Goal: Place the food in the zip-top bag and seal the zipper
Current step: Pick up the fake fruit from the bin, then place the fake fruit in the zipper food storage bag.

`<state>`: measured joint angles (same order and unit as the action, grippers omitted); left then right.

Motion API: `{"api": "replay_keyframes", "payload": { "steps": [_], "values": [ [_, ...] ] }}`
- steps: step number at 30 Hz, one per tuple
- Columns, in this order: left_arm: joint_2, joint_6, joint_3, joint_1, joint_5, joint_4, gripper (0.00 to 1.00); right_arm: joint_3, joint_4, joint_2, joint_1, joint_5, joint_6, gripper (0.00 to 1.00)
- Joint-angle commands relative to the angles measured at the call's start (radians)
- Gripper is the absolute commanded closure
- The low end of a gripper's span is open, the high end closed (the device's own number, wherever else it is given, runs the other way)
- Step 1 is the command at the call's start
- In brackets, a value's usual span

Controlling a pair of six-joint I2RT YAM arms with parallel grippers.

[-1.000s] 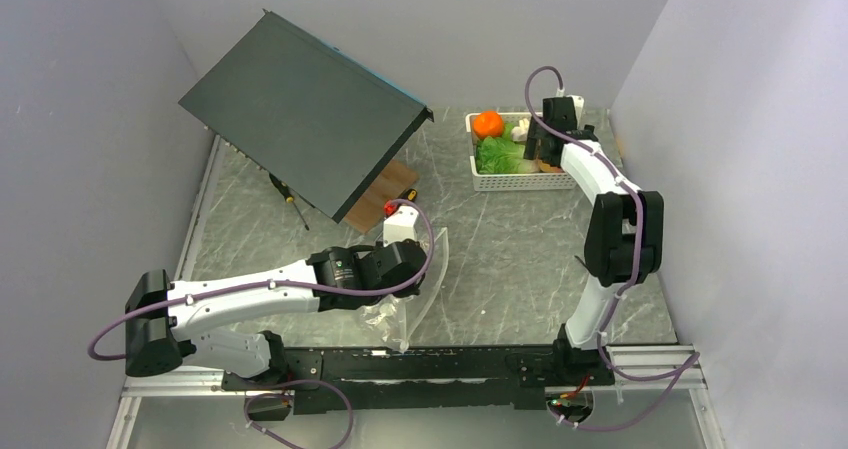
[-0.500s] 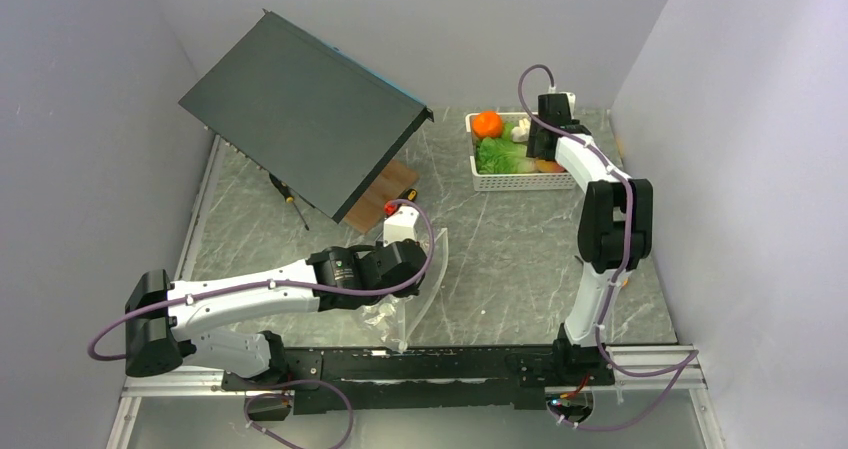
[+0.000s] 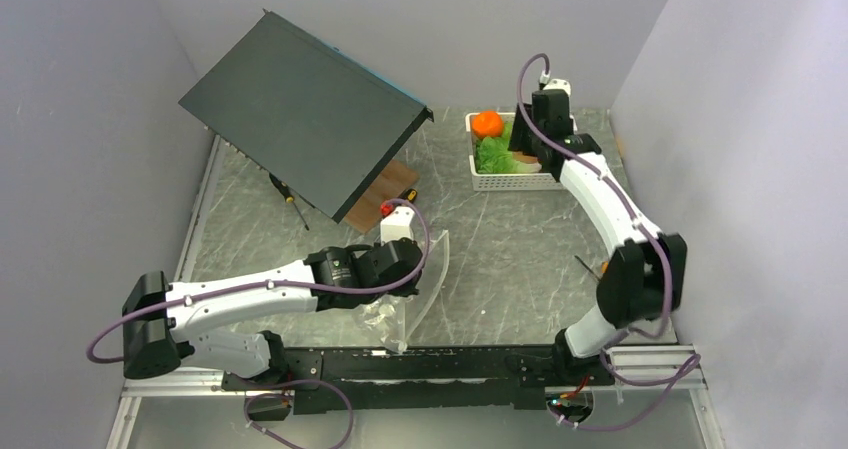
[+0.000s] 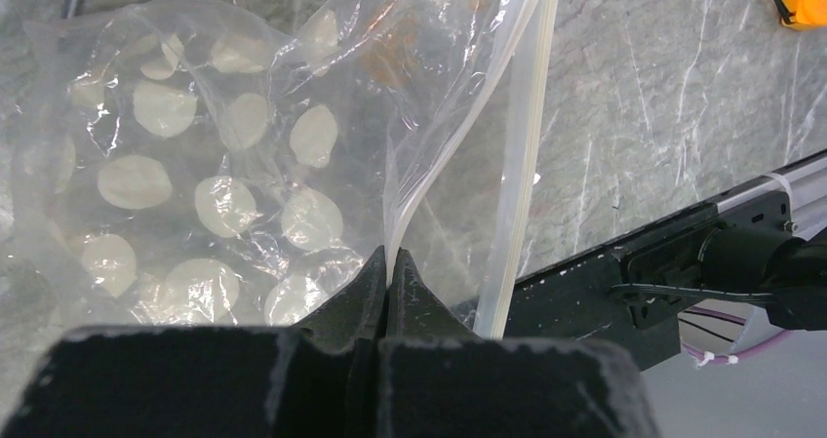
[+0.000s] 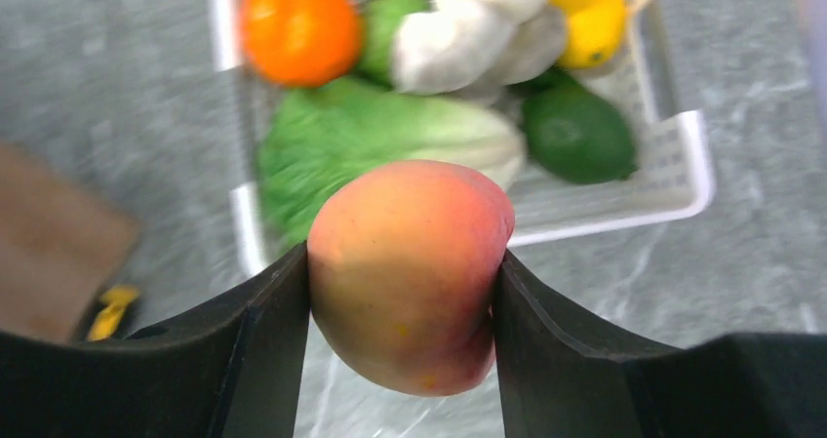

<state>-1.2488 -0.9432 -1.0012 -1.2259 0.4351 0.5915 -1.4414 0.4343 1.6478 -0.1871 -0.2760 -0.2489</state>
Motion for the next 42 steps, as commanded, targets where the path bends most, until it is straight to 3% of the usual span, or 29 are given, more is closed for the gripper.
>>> {"api": "replay_keyframes", "payload": {
  "steps": [1, 4, 8, 14, 21, 24, 32, 42],
  "values": [
    [0.038, -0.030, 0.016, 0.019, -0.052, -0.060, 1.00, 0.150, -0.010, -0.206, -0.123, 0.174, -0.084, 1.00],
    [0.048, -0.029, 0.025, 0.031, -0.067, -0.075, 1.00, 0.304, -0.057, -0.362, -0.183, 0.365, -0.128, 1.00],
    [0.067, -0.030, 0.038, 0.044, -0.086, -0.092, 1.00, 0.439, -0.066, -0.550, -0.221, 0.487, -0.158, 1.00],
    [0.099, -0.009, 0.040, 0.068, -0.108, -0.112, 1.00, 0.498, -0.036, -0.707, -0.229, 0.737, -0.170, 1.00],
    [0.141, 0.034, 0.024, 0.084, -0.139, -0.154, 1.00, 0.630, -0.356, -0.834, -0.264, 1.095, -0.321, 1.00],
    [0.154, 0.048, 0.016, 0.086, -0.152, -0.174, 1.00, 0.653, -0.426, -0.826, -0.303, 1.108, -0.350, 1.00],
    [0.163, 0.042, 0.012, 0.088, -0.169, -0.196, 1.00, 0.688, -0.420, -0.772, -0.418, 1.017, -0.302, 1.00],
    [0.166, 0.027, 0.021, 0.088, -0.172, -0.227, 1.00, 0.730, -0.272, -0.788, -0.598, 0.623, -0.190, 1.00]
  ]
}}
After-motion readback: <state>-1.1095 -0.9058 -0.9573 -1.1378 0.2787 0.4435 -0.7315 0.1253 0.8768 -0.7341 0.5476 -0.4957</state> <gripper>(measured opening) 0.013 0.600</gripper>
